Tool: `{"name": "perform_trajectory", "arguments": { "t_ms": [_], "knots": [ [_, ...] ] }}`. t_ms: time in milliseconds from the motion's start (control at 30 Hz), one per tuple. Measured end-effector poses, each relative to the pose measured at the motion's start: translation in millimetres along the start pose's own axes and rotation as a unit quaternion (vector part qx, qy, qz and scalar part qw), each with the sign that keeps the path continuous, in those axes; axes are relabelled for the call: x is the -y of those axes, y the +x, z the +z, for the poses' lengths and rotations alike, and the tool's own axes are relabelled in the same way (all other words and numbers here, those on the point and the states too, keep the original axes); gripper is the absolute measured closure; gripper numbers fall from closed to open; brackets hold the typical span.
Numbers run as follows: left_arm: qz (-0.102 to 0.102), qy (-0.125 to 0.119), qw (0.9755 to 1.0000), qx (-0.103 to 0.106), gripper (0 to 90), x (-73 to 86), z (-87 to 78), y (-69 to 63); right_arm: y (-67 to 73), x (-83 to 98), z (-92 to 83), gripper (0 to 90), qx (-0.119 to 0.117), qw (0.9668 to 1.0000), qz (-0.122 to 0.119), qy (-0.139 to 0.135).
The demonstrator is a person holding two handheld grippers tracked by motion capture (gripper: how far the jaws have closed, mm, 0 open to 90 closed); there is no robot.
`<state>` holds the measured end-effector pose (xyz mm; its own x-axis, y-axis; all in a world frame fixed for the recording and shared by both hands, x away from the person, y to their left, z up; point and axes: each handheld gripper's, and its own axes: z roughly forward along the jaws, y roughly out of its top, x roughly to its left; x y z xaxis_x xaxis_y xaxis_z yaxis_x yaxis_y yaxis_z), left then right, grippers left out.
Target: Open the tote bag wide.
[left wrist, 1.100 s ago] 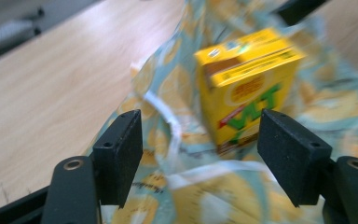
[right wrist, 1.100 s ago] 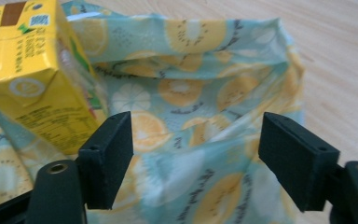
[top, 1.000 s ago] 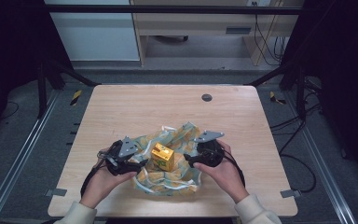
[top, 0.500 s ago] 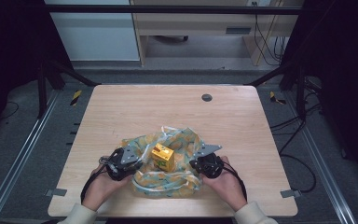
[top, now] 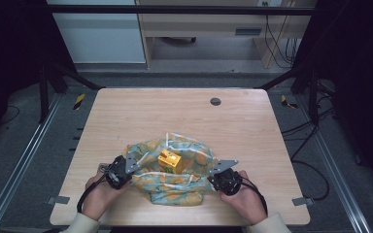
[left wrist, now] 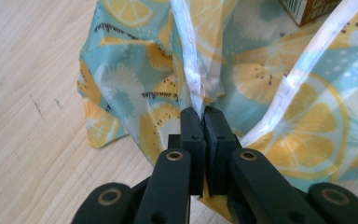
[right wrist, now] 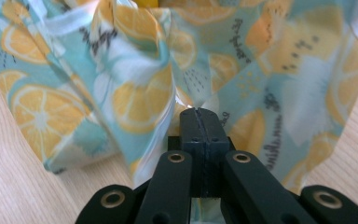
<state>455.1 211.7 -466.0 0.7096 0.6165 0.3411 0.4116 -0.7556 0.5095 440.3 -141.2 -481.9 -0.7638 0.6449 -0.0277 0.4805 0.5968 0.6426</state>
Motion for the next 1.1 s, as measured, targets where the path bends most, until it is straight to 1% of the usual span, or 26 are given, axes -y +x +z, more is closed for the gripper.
{"name": "perform_trajectory", "arguments": {
  "t_ms": [67, 133, 200, 233, 267, 367, 400, 433, 467, 500, 533, 567, 600, 633, 667, 733, 767, 833, 867, 900, 933, 967, 1000, 1033, 1067, 1100],
  "knots": [
    [-0.002, 0.002, 1.0, 0.003, 88.4, 1.3, -0.2, 1.1, -0.8, 1.0, -0.5, 90.0, -0.002, 1.0, 0.001, 0.003],
    [-0.003, 0.007, 1.0, 0.0, 88.3, 3.1, -0.6, 1.9, -2.1, 3.3, -0.5, 90.0, -0.001, 1.0, 0.003, 0.007],
    [-0.005, 0.01, 0.9999, 0.003, 88.3, 4.9, -0.7, 3.1, -3.3, 5.2, -0.9, 90.0, 0.0, 0.9999, 0.01, 0.009],
    [-0.006, 0.011, 0.9999, 0.002, 88.2, 5.5, -1.4, 4.3, -4.8, 5.8, -1.3, 90.0, -0.001, 0.9999, 0.005, 0.009],
    [-0.01, 0.008, 0.9999, 0.004, 88.2, 6.1, -1.7, 5.2, -5.2, 6.0, -1.5, 90.0, 0.0, 0.9999, 0.008, 0.008],
    [-0.014, 0.006, 0.9999, 0.003, 87.9, 7.4, -2.3, 6.6, -5.4, 6.5, -1.9, 90.0, 0.001, 0.9999, 0.011, 0.006],
    [-0.015, 0.004, 0.9999, 0.007, 87.3, 7.6, -2.2, 6.6, -5.9, 6.7, -2.1, 90.0, 0.002, 0.9999, 0.01, 0.004],
    [-0.018, -0.003, 0.9998, 0.01, 86.2, 7.8, -2.6, 6.5, -6.3, 6.7, -2.7, 89.9, 0.004, 0.9999, 0.01, 0.0],
    [-0.022, -0.019, 0.9995, 0.01, 78.9, 7.9, -3.2, 5.8, -6.5, 5.5, -5.1, 79.2, 0.009, 0.9997, 0.01, -0.018],
    [-0.023, -0.029, 0.9992, 0.013, 78.9, 7.3, -4.4, 5.3, -6.5, 5.5, -5.1, 79.2, 0.009, 0.9997, 0.01, -0.018],
    [-0.03, -0.049, 0.9982, 0.018, 74.5, 5.7, -7.4, 4.6, -6.6, 4.6, -6.4, 74.4, 0.008, 0.9995, 0.011, -0.027],
    [-0.038, -0.069, 0.9967, 0.021, 68.1, 3.2, -11.2, 5.1, -5.7, 1.9, -9.4, 67.5, 0.011, 0.9988, 0.011, -0.046],
    [-0.044, -0.081, 0.9955, 0.021, 58.4, 1.7, -13.1, 5.2, -4.5, -1.7, -13.4, 59.5, 0.02, 0.9976, 0.006, -0.067],
    [-0.053, -0.097, 0.9936, 0.023, 52.1, -0.9, -15.5, 4.5, -3.6, -4.0, -15.9, 56.9, 0.022, 0.9967, 0.005, -0.077],
    [-0.055, -0.107, 0.9924, 0.025, 48.6, -2.7, -17.4, 3.3, -2.6, -7.6, -19.8, 52.6, 0.024, 0.9953, 0.0, -0.094],
    [-0.058, -0.124, 0.9902, 0.026, 43.4, -6.2, -21.0, 0.6, -1.1, -12.2, -24.4, 42.6, 0.031, 0.993, -0.002, -0.114],
    [-0.059, -0.13, 0.9893, 0.027, 39.3, -8.1, -22.7, -0.9, -0.9, -13.6, -26.2, 39.4, 0.033, 0.9921, -0.001, -0.121],
    [-0.06, -0.138, 0.9882, 0.028, 33.9, -11.7, -25.1, -3.1, -1.8, -15.3, -28.9, 33.3, 0.042, 0.9903, 0.001, -0.132],
    [-0.064, -0.143, 0.9872, 0.029, 31.1, -13.2, -26.1, -3.7, -3.1, -15.7, -30.3, 31.0, 0.044, 0.9896, 0.006, -0.137],
    [-0.069, -0.149, 0.986, 0.032, 29.1, -14.4, -27.0, -4.0, -4.8, -16.2, -31.9, 28.9, 0.048, 0.9887, 0.012, -0.142],
    [-0.071, -0.153, 0.9853, 0.032, 27.8, -15.4, -27.7, -4.0, -6.8, -16.6, -33.5, 26.2, 0.05, 0.9877, 0.019, -0.147],
    [-0.075, -0.153, 0.985, 0.03, 25.8, -16.1, -28.3, -3.8, -9.4, -16.9, -35.0, 23.6, 0.052, 0.9871, 0.028, -0.149],
    [-0.078, -0.15, 0.9853, 0.026, 23.2, -16.5, -29.1, -3.0, -12.3, -17.2, -36.5, 21.7, 0.055, 0.9867, 0.039, -0.148],
    [-0.084, -0.149, 0.985, 0.023, 21.6, -16.3, -30.0, -2.0, -15.4, -16.8, -38.0, 20.8, 0.059, 0.9857, 0.046, -0.151],
    [-0.093, -0.15, 0.9841, 0.02, 21.2, -15.5, -31.4, -0.2, -18.4, -15.8, -39.4, 19.5, 0.063, 0.9845, 0.054, -0.155],
    [-0.102, -0.155, 0.9824, 0.018, 19.9, -14.5, -32.7, 2.1, -21.3, -14.8, -40.8, 17.4, 0.068, 0.9835, 0.063, -0.155]
  ]
}}
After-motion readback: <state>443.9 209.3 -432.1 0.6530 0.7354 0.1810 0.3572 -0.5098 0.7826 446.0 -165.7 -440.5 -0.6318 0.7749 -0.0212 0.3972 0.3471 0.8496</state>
